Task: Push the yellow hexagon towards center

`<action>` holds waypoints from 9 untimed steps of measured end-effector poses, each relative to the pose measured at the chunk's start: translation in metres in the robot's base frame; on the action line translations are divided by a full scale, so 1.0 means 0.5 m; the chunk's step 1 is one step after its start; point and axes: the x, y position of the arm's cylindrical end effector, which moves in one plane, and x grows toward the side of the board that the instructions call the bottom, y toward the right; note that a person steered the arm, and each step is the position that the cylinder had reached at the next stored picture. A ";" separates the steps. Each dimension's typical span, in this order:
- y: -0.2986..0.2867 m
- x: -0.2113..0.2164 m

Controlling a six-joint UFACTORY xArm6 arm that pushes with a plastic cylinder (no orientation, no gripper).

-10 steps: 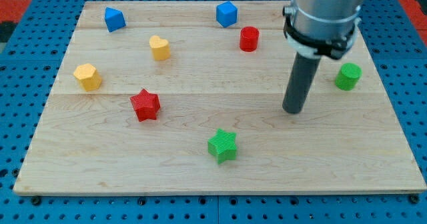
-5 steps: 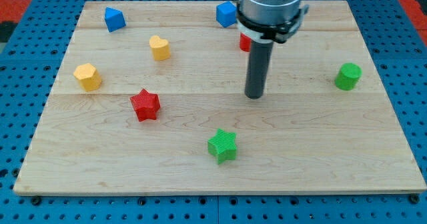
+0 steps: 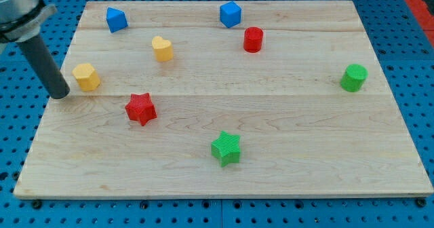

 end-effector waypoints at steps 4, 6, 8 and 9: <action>0.026 -0.091; 0.241 -0.141; 0.230 -0.049; 0.379 -0.076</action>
